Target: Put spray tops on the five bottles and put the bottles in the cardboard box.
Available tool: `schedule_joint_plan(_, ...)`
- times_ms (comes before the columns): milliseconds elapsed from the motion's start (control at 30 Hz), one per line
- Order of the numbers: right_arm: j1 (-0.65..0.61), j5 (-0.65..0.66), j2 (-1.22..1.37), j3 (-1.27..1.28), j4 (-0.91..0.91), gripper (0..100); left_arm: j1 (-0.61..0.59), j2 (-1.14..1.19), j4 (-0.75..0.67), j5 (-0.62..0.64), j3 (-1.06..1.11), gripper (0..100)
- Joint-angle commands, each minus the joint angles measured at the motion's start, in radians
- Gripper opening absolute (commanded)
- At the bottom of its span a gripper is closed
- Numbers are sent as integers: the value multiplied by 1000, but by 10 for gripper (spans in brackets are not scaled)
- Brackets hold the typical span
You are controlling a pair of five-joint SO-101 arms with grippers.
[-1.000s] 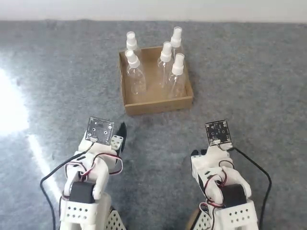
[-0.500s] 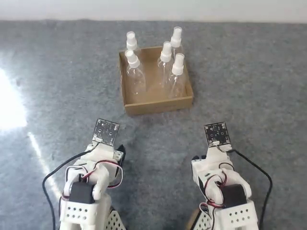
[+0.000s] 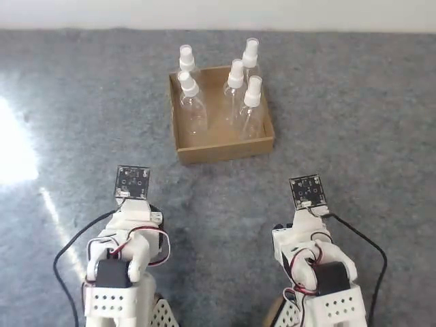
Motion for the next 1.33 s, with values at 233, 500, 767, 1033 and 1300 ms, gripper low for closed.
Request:
schedule_joint_plan(233,12,17,-2,23,7,38,-11,-18,35,3,-19,13)
schedule_joint_plan(500,12,17,-2,23,7,38,-3,-18,35,3,-21,13)
schedule_joint_plan(767,12,17,-2,23,7,38,-3,-18,35,3,-21,14)
schedule_joint_plan(1033,12,17,-2,23,7,38,-3,-18,35,3,-21,14)
schedule_joint_plan(1300,12,17,-2,23,7,38,-3,-18,35,3,-21,14)
